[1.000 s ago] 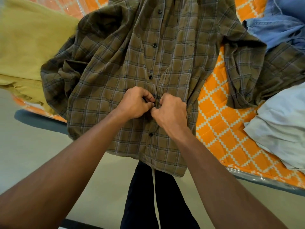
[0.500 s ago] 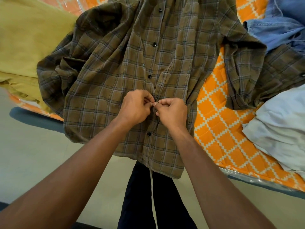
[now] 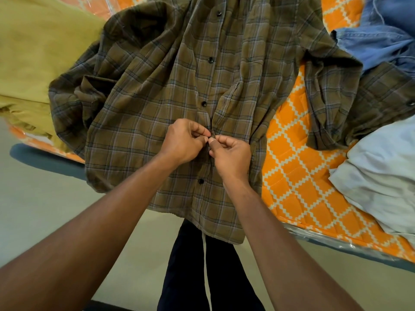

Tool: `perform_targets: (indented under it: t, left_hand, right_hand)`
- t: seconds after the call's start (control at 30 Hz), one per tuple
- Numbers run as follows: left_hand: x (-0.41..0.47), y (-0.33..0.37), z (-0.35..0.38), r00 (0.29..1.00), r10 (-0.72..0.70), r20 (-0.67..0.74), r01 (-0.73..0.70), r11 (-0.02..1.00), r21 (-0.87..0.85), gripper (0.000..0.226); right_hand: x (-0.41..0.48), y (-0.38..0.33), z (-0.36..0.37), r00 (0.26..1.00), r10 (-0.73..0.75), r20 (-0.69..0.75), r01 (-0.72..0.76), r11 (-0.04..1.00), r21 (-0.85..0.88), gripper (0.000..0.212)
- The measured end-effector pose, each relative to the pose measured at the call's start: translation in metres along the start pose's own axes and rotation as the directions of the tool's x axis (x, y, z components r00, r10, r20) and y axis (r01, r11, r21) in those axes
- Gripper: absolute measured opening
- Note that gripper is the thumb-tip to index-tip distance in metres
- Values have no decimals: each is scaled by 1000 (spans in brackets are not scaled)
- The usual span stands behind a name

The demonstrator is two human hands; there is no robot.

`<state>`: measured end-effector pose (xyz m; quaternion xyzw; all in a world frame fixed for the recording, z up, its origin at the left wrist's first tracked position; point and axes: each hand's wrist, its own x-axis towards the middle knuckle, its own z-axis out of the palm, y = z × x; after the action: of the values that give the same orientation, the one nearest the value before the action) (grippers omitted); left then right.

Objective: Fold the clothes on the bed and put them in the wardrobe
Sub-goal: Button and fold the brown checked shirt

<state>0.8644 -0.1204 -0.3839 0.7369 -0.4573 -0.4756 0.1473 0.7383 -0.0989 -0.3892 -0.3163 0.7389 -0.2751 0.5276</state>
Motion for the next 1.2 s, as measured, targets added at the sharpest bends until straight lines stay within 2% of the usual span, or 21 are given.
perform_targets:
  t: [0.03,0.13,0.23,0.3,0.5,0.63,0.7,0.77,0.9,1.0,1.2]
  left_hand:
    - [0,0,1,1000,0,-5,0,1000,1,5]
    - [-2,1,1,1000,-8,-8,8,1000,-27,8]
    - [-2,0,0,1000,-31,-1,31,997,-73,8]
    - [-3,0,-2,998,-55,19,57,989,-139,9]
    - [-2,1,-6,996,-61,63,70,986,-152,10]
    - [-6,1,-7,998,-27,53,35,989,-143,6]
    - [-8,1,-3,1000,-1,-4,1,996,-87,11]
    - [-10,0,3,996,19,-82,-22,999,-33,8]
    - [-11,-1,13,988,1,-156,-2,1000,-9,5]
    - [-9,-4,11,989,-5,-146,1,1000,-30,6]
    - [0,-16,0,999,42,8,-41,997,-63,6]
  right_hand:
    - [0,1,1,1000,20,-4,-20,999,37,4]
    - [2,3,0,999,46,2,-46,995,91,15]
    - [3,2,-6,996,71,61,-79,986,146,7]
    - [5,0,-10,987,106,119,-128,973,190,11]
    - [9,-4,-18,963,132,235,-178,967,185,11]
    - [9,-9,-16,962,130,240,-165,978,131,10]
    - [8,-9,-12,973,120,198,-141,985,97,14]
    - [6,-9,-9,981,96,166,-110,991,74,10]
    - [3,-7,-5,992,29,124,-30,1000,7,8]
    - [4,-7,-5,993,11,119,-3,998,-65,11]
    - [15,-21,-8,966,122,229,-82,980,-179,14]
